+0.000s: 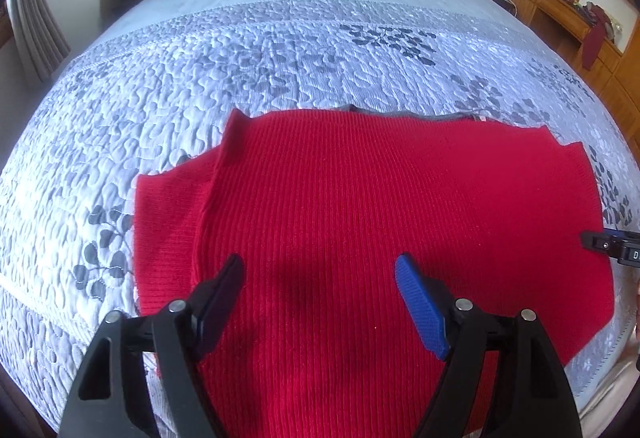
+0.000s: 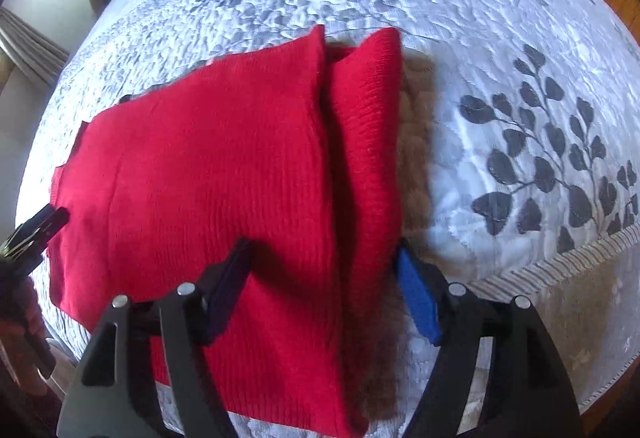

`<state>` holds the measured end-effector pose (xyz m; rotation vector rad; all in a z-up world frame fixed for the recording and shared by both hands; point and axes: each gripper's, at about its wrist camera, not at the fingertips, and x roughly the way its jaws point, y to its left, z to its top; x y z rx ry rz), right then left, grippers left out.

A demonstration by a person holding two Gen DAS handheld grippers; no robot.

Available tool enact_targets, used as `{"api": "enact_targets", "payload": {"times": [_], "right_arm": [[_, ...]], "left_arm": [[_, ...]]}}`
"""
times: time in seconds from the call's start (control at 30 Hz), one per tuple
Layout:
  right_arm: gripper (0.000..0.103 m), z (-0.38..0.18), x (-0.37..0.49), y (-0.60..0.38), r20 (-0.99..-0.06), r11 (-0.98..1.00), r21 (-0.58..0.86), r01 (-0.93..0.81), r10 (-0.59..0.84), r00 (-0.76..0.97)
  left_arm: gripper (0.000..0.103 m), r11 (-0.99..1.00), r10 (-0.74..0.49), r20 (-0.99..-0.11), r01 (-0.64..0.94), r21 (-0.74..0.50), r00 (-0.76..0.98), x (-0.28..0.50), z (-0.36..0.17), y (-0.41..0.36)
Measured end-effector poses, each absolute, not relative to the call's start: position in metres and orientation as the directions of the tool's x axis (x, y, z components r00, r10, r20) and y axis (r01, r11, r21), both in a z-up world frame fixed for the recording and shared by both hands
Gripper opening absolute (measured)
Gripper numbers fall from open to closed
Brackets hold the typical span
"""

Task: Fold small clothes

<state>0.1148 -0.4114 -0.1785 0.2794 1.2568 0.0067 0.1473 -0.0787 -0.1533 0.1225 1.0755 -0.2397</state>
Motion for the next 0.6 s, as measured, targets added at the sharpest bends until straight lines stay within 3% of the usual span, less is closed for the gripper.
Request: {"api": "enact_targets", "payload": {"times": [0.17, 0.27, 0.33, 0.4, 0.6], "right_arm": [[0.058, -0.18, 0.116, -0.415, -0.925, 0.954, 0.26, 0.15, 0.202, 0.322], [0.048, -0.177, 0.116, -0.415, -0.921, 0.949, 0.279, 0.151, 0.219, 0.323], [0.036, -0.176, 0.115, -0.414, -0.916, 0.943, 0.296, 0.15, 0.237, 0.323], [0.032, -0.176, 0.115, -0.413, -0.916, 0.938, 0.305, 0.163, 0.242, 0.321], [0.039, -0.184, 0.12, -0.415, -0.92, 0.927, 0.317, 0.202, 0.248, 0.305]], "left_arm": [[0.078, 0.962, -0.162, -0.89, 0.267, -0.047, 0.426, 0.15, -0.165, -0.078], [0.079, 0.961, -0.164, -0.888, 0.274, -0.044, 0.43, 0.151, -0.168, -0.077], [0.079, 0.96, -0.168, -0.886, 0.278, -0.047, 0.432, 0.151, -0.169, -0.078], [0.079, 0.959, -0.172, -0.886, 0.281, -0.05, 0.431, 0.151, -0.169, -0.077], [0.081, 0.954, -0.185, -0.883, 0.296, -0.055, 0.432, 0.151, -0.171, -0.076]]}}
